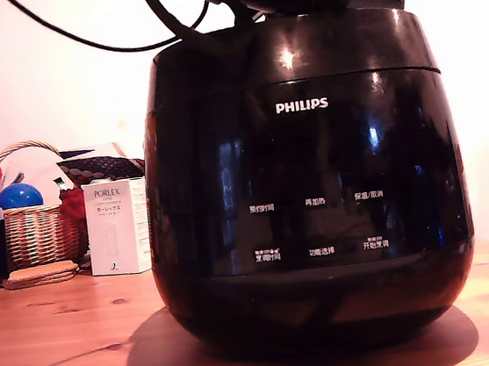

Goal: Close the rice cooker by pressing the lid down with medium force

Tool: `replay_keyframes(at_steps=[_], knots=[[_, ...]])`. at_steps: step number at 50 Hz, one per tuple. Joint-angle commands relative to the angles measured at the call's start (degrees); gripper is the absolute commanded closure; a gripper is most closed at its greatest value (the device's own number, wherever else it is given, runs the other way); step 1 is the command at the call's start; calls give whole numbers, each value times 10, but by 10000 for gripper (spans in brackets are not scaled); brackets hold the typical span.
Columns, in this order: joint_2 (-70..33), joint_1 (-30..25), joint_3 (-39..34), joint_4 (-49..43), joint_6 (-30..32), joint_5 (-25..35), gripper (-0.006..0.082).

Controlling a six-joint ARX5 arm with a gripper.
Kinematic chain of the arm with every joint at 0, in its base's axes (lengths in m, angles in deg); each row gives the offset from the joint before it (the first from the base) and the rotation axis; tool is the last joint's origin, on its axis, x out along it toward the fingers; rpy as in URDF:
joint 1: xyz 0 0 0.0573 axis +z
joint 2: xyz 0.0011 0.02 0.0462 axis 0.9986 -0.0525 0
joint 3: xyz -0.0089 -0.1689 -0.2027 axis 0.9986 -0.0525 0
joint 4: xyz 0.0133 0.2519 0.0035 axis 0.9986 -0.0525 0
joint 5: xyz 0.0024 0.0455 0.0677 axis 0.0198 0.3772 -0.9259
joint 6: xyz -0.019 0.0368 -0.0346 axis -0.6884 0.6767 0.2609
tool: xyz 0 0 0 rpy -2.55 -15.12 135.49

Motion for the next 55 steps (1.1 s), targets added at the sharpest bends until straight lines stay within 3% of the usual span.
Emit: replay_keyframes(at_steps=[1,11,24,55], knots=[[-83,4,-65,-70,6,-3,789],[-87,3,-65,-83,5,-1,789],[-63,3,-61,-32,5,-4,789],[7,11,-4,-25,10,-6,789]])
